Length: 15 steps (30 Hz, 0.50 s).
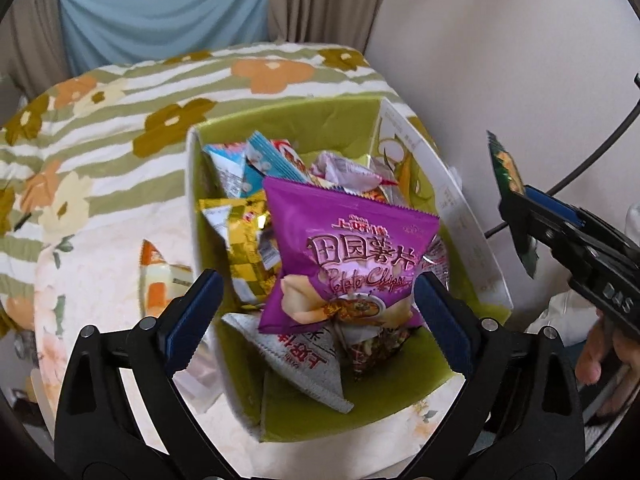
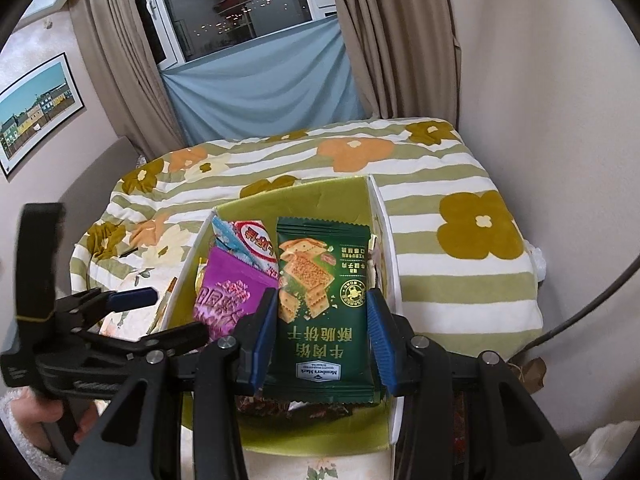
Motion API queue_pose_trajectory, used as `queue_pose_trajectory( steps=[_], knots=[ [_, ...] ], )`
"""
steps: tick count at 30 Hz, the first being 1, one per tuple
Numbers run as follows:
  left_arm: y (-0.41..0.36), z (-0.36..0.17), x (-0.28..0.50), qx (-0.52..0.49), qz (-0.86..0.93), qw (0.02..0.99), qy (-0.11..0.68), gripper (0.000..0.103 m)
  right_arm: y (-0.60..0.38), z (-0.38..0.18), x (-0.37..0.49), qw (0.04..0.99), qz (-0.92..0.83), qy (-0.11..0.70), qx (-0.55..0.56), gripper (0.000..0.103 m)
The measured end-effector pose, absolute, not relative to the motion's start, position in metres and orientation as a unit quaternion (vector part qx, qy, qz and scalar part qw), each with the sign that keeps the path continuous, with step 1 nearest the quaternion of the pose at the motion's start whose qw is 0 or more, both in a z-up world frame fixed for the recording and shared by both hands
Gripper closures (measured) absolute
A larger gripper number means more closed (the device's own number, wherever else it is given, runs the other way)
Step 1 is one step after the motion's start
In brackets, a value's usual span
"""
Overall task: Organize snacks
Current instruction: 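Carry both snacks over the yellow-green box and open both tools to drop them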
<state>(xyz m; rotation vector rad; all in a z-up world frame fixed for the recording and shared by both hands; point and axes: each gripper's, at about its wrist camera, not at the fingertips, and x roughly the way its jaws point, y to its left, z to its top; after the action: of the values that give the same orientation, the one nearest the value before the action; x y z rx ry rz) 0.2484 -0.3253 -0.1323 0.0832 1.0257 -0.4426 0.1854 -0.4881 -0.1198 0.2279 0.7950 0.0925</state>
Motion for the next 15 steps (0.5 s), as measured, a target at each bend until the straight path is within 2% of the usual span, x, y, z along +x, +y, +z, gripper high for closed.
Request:
queue_pose_trajectory(
  steps=[12, 14, 15],
  knots=[
    [-0.294, -0.133, 0.249, 0.014, -0.161, 0.854, 0.494, 0.007, -0.492, -0.128, 0.241, 0.904, 0.075, 0.412, 0.083, 0.063],
    [-0.291, -0.136, 0.248, 0.015, -0.154, 0.854, 0.496, 0.007, -0.492, -0.133, 0.247, 0.900, 0.077, 0.421, 0.086, 0.060],
    [-0.289, -0.137, 0.247, 0.015, -0.152, 0.854, 0.497, 0.007, -0.493, -0.136, 0.249, 0.899, 0.077, 0.421, 0.091, 0.054]
  ],
)
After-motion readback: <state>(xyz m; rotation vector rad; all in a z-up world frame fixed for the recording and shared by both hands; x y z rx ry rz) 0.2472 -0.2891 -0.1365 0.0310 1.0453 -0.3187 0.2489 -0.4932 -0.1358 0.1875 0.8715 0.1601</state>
